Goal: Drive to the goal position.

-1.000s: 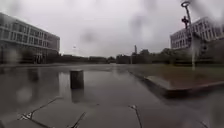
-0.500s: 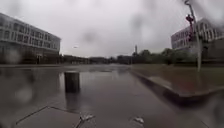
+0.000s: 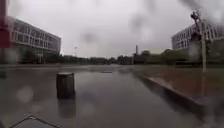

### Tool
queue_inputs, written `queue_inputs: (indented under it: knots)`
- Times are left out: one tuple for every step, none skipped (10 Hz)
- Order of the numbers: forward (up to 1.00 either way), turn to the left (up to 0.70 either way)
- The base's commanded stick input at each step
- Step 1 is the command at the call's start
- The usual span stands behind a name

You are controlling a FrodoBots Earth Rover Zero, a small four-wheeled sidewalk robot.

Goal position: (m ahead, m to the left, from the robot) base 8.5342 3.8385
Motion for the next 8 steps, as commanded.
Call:
queue_inputs:
  knots:
    - [0.7,0.0]
    - [0.7,0.0]
    - [0.7,0.0]
    - [0.7,0.0]
    - [0.7,0.0]
    - [0.7,0.0]
    - [0.7,0.0]
    - [0.7,0.0]
